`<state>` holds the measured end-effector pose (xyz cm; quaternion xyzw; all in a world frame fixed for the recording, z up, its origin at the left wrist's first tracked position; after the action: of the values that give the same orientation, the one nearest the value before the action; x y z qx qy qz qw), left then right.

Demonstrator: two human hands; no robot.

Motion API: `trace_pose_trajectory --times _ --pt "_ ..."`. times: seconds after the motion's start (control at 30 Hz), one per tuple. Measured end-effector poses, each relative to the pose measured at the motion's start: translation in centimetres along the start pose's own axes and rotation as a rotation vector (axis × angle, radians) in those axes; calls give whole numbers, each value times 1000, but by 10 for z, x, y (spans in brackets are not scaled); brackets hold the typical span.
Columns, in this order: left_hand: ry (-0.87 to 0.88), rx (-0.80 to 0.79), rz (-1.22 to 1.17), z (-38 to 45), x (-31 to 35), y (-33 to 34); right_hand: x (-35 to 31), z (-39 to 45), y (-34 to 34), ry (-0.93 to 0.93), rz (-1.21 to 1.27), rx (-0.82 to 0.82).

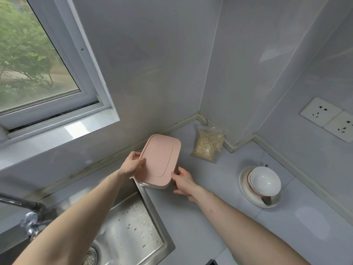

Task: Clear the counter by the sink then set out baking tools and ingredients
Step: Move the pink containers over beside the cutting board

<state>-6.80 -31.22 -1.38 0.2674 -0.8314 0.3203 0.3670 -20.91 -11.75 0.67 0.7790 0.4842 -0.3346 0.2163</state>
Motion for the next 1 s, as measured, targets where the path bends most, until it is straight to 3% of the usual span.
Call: trace_pose_trajectory --times 0.4,0.67,0.87,1.0 --pt "20 -258 -63 -46 -10 42 52 8 -33 -11 144 58" --pt "-58 -374 -105 -83 -36 91 98 -40 -61 -29 214 166" --pt "-87 -432 -29 -98 -37 111 103 -51 -80 9 207 169" --pt "-176 -473 -152 -97 -27 123 95 -43 -86 9 195 198"
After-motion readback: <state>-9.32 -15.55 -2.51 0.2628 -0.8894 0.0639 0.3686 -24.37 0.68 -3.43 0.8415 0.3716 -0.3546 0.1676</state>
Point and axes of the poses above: each hand's wrist, its own z-axis towards the middle knuckle, its own y-axis out of the palm, x = y × z, the point moved 4 cm from there along z, towards the middle knuckle, and after that the axes turned 5 degrees about -x, right-handed, at the moved point
